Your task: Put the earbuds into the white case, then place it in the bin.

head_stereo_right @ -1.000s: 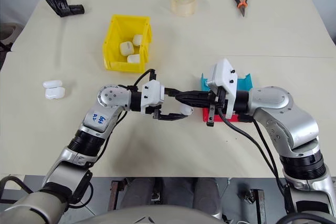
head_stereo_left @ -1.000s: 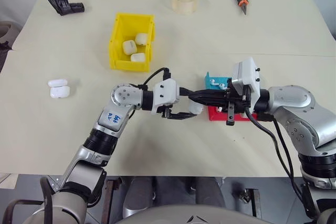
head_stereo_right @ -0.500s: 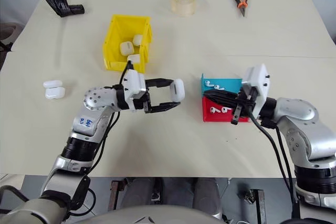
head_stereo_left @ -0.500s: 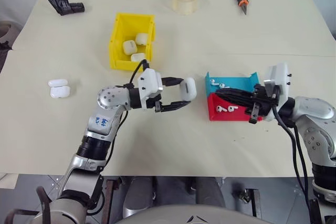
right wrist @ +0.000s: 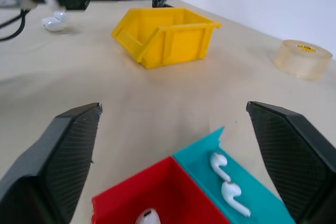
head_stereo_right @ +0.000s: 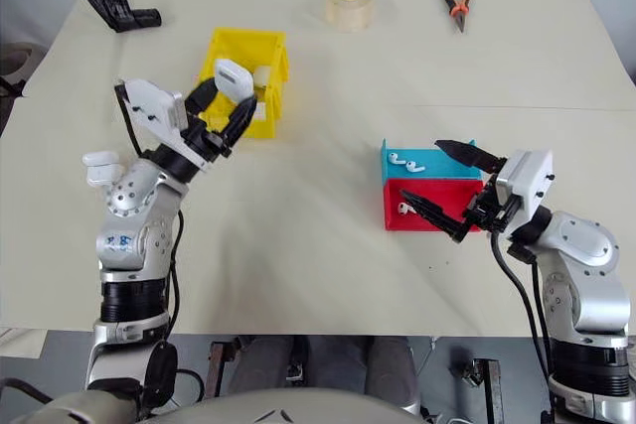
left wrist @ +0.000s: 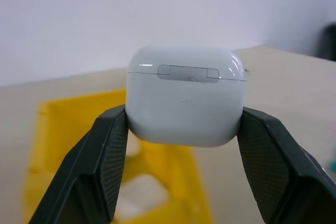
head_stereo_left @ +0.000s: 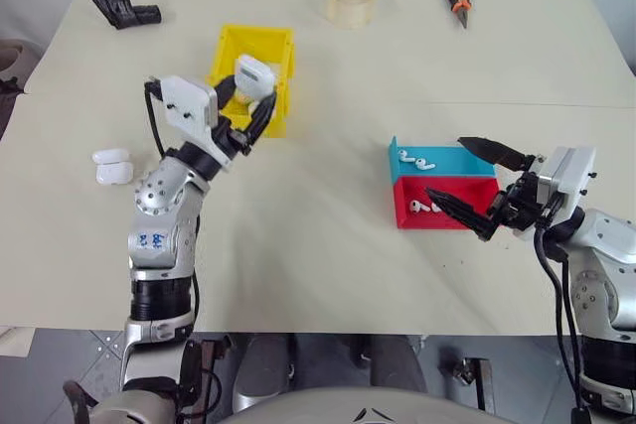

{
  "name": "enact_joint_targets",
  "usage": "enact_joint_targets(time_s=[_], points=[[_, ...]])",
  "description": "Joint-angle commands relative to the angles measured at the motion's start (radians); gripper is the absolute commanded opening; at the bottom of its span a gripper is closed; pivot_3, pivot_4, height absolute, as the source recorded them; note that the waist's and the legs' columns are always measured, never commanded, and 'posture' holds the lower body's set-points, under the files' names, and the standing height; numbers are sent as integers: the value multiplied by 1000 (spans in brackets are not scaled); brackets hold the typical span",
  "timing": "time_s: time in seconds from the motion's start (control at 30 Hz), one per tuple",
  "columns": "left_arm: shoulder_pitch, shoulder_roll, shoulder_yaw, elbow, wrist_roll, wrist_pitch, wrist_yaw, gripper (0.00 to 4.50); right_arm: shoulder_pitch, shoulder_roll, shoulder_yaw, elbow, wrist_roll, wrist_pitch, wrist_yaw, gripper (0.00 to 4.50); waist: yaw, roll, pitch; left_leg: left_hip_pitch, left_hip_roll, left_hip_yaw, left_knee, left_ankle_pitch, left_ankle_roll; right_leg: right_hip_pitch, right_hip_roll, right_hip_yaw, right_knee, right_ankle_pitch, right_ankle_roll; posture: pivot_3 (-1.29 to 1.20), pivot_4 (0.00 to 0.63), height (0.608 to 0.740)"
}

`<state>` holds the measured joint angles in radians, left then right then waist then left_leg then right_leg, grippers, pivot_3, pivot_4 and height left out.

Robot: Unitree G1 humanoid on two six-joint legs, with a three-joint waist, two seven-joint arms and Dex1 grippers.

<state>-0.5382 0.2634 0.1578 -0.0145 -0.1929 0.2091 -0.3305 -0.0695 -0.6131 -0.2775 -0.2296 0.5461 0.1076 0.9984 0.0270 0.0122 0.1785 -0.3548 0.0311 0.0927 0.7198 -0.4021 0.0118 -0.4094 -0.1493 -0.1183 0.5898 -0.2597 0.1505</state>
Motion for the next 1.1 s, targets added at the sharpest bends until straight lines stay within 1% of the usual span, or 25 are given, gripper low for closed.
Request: enact_joint_targets(time_s=[0.03,0.17,0.27,0.3,0.33,0.37,0.43,0.47,0.57,0.63,0.67,0.77,0.87,0.93,1.1], points=[[-110,27,14,153,42,-58,49,2787,-7,-10,-13,-7,0,-28,3,4477,-2,0,0,0,0,0,0,0,0,0,0,0,0,0,0,0,150,740],[-243,38,12,381,45,-73,47,2787,-16,-9,-6,-17,-4,-23,-7,4477,-4,0,0,0,0,1,-2,0,0,0,0,0,-1,0,0,0,150,740],[-291,37,4,464,41,-79,28,2787,-14,-6,-3,-30,-3,-19,-17,4477,-4,0,0,0,0,1,-3,0,0,0,0,0,-2,0,0,0,150,740],[-303,33,8,475,47,-58,58,3137,-13,-5,-2,-35,-3,-19,-20,4496,-4,0,0,0,0,1,-3,0,0,0,0,-1,-2,0,0,0,150,740],[-308,30,7,474,39,-42,50,3514,-12,-4,-1,-38,-3,-18,-23,4500,-4,-1,0,0,0,1,-3,0,0,0,0,-1,-2,0,0,0,150,740],[-307,33,-2,464,47,-38,52,3720,-11,-3,0,-41,-3,-19,-26,4500,-4,-1,1,0,0,1,-3,0,0,0,0,-1,-2,0,0,0,150,740],[-287,41,-20,412,51,-37,28,4395,-8,-1,1,-45,-3,-21,-32,4500,-4,-1,1,0,0,1,-3,0,0,0,0,-1,-2,0,0,0,150,740],[-268,46,-25,368,40,-14,10,4479,-7,0,1,-46,-2,-21,-34,4500,-4,-1,1,0,0,1,-3,0,0,0,0,-1,-2,0,0,0,150,740],[-233,58,-31,289,32,11,-11,4479,-7,-2,3,-46,0,-21,-35,4500,-5,-1,1,0,0,1,-3,0,0,0,0,-1,-1,0,0,0,150,740],[-189,86,-34,216,1,43,-81,4479,-7,-11,4,-39,3,-17,-23,4500,-6,-1,1,0,0,1,-2,0,0,0,0,0,-1,0,0,0,150,740],[-159,105,-39,172,-26,63,-135,4479,-8,-19,3,-32,4,-16,-14,4500,-6,-1,1,1,0,1,-2,0,0,0,0,0,-1,0,0,0,150,740],[-59,188,-64,71,-67,47,-296,4479,-5,-49,5,-17,15,0,30,4500,-16,-1,0,1,0,1,-3,0,0,-1,0,0,-1,0,0,0,150,740],[78,286,-72,-31,-157,-14,-537,4479,-15,-77,4,8,24,1,78,4500,-25,-1,0,1,0,1,-3,0,0,-1,0,0,-1,0,0,0,150,740],[151,340,-63,-43,-153,-129,-636,4479,-30,-96,7,30,29,7,110,4500,-28,-1,0,1,0,1,-3,0,0,-1,0,0,-1,0,0,0,150,740],[209,378,-3,-39,-213,-167,-701,4479,-40,-136,20,64,21,9,176,4500,-19,-1,0,1,0,1,-1,0,0,0,0,0,0,0,0,0,150,740]])
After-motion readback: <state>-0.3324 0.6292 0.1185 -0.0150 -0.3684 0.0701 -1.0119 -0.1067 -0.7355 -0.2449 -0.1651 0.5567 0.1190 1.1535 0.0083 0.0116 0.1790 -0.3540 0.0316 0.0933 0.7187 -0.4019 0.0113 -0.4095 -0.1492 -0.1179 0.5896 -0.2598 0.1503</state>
